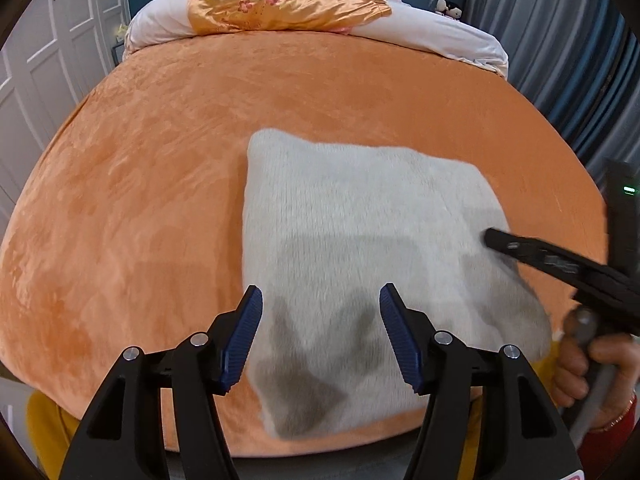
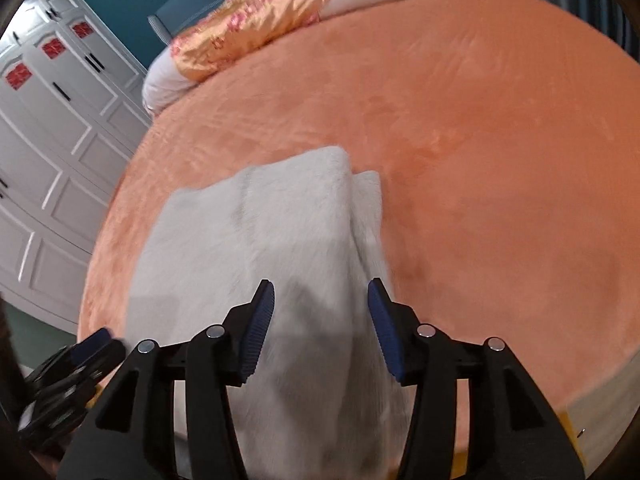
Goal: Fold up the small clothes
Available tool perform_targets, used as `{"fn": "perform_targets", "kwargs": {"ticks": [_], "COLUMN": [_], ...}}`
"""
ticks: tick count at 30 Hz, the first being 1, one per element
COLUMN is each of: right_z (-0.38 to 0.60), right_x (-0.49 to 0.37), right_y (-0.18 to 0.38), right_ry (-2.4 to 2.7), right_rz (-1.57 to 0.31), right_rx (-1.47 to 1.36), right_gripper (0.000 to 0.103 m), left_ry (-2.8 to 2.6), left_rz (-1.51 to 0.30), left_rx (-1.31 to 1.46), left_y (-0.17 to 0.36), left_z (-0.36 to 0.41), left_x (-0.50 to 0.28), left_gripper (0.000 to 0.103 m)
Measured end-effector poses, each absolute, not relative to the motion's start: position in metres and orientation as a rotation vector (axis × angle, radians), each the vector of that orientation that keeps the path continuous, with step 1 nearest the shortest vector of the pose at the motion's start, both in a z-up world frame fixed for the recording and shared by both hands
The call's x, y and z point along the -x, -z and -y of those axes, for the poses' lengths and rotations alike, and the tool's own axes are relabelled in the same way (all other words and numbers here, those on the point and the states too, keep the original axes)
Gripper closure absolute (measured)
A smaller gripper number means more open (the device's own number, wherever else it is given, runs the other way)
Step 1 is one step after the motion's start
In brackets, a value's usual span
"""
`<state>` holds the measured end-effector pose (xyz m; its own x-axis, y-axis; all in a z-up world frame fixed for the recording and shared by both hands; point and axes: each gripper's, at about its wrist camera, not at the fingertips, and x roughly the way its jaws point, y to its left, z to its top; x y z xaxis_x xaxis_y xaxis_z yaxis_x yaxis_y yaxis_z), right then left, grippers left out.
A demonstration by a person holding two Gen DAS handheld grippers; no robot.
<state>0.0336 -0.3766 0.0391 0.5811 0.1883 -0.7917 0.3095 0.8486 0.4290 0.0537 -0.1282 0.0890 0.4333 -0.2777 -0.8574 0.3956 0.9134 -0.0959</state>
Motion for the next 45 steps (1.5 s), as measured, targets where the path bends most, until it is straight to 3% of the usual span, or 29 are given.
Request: {"fn": "perform_targets", "kwargs": {"ticks": [1,2,4,8,13,19,23,26,29,34,38,43,45], "right_z": [0.375,0.374,0.372,0.378,0.387,0.385,0.364,0.341,0.332,0.338,0.343,0.341,0.343], "right_x": [-0.046,-0.051,-0.054,-0.038,-0.063,-0.014,0.028,0.044,0.043,0.043,0.051,0.038,0.041], "right_y": [-0.031,-0.030,-0.049,-0.095,-0.007,-0.061,-0.083,-0.063,-0.016,-0.030,-0.064,-0.009,-0.028], "right_ry": [0.071,0.062,0.039,0.022,0.090,0.086,0.053,0.057,0.110,0.113,0.117,0.095,0.093], "right_rz": [-0.982,-0.988,-0.922,-0.739,-1.013,-0.887,-0.914,-1.023,-1.138,-1.134,-1.021,-1.169,-1.143], "right_rx": [-0.559,-0.542,-0.531,-0.529,-0.558,-0.598,-0.528,-0.432,-0.381,-0.387,-0.400,-0.369,-0.365], "right_gripper": [0.080,0.087,0.089,0.090,0.087,0.085,0.087,0.090,0.092,0.092,0.092,0.092,0.092], "left_ry": [0.421,0.418,0.417,0.412,0.396,0.396,0.420,0.421,0.398,0.384,0.381,0.376,0.403], "left_rz": [-1.044,-1.048,-1.055,-1.059,-1.087,-1.095,-1.098,-1.119,-1.123,-1.102,-1.102,-1.107,-1.103], "left_rx": [-0.128,-0.134,-0.146,-0.156,-0.183,-0.172,-0.154,-0.170,-0.204,-0.240,-0.243,-0.253,-0.198], "left_y": [-0.088,-0.087,-0.084,-0.079,-0.067,-0.067,-0.076,-0.069,-0.052,-0.052,-0.051,-0.052,-0.066], "left_z": [0.130,0.133,0.137,0.142,0.148,0.142,0.130,0.128,0.130,0.133,0.133,0.136,0.128], "left_x": [-0.055,-0.057,-0.060,-0.062,-0.066,-0.065,-0.053,-0.043,-0.039,-0.041,-0.041,-0.040,-0.042], "left_gripper": [0.044,0.044,0.044,0.043,0.042,0.042,0.042,0.042,0.035,0.034,0.034,0.033,0.033]}}
